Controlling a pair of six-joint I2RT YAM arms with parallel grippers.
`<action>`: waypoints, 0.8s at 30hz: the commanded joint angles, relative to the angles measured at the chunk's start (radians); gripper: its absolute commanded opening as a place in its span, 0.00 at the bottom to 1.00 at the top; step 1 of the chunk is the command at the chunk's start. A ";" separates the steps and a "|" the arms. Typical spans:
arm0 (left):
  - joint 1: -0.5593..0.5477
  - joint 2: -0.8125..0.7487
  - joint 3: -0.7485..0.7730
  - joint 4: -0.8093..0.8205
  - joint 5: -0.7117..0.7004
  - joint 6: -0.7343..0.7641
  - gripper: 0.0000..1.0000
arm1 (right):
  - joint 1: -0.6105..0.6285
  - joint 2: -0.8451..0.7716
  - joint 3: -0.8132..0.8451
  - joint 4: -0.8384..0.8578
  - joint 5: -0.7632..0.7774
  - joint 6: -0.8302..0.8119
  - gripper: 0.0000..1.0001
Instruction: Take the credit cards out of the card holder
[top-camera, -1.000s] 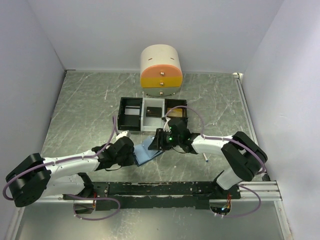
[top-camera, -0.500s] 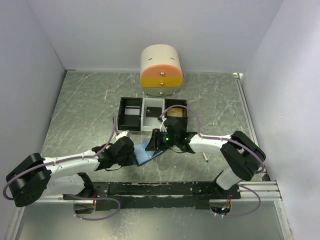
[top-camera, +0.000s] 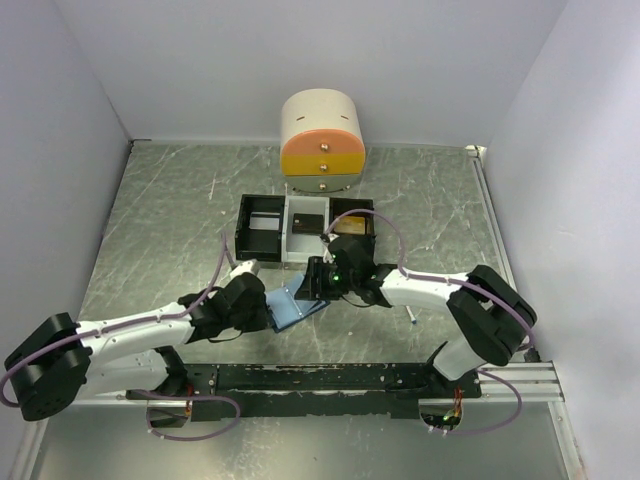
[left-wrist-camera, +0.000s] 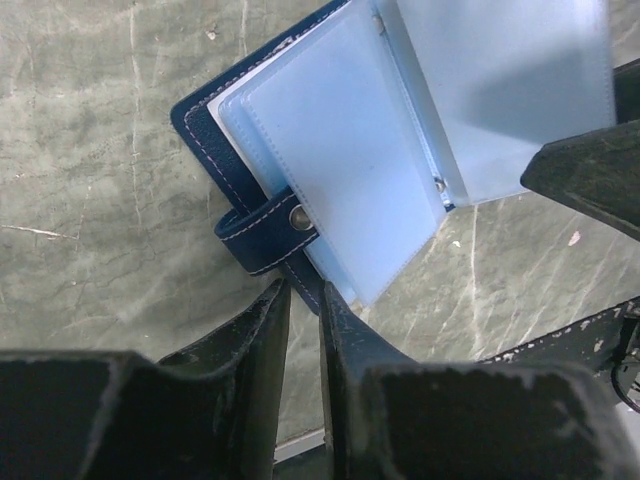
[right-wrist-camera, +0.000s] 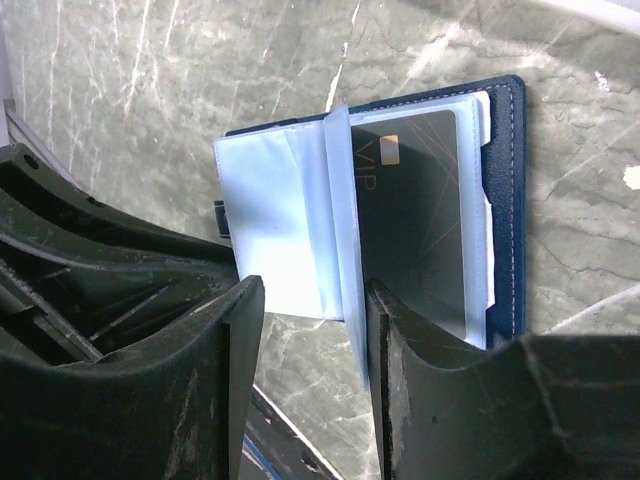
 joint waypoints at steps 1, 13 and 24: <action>-0.008 -0.045 0.033 -0.012 -0.017 0.008 0.32 | 0.004 -0.031 0.017 -0.011 0.028 -0.005 0.44; -0.010 0.042 0.037 0.078 -0.007 -0.005 0.53 | 0.003 -0.018 0.018 0.063 -0.068 0.025 0.28; -0.016 0.070 0.019 0.050 -0.043 -0.020 0.38 | 0.025 0.055 0.031 0.135 -0.171 0.036 0.37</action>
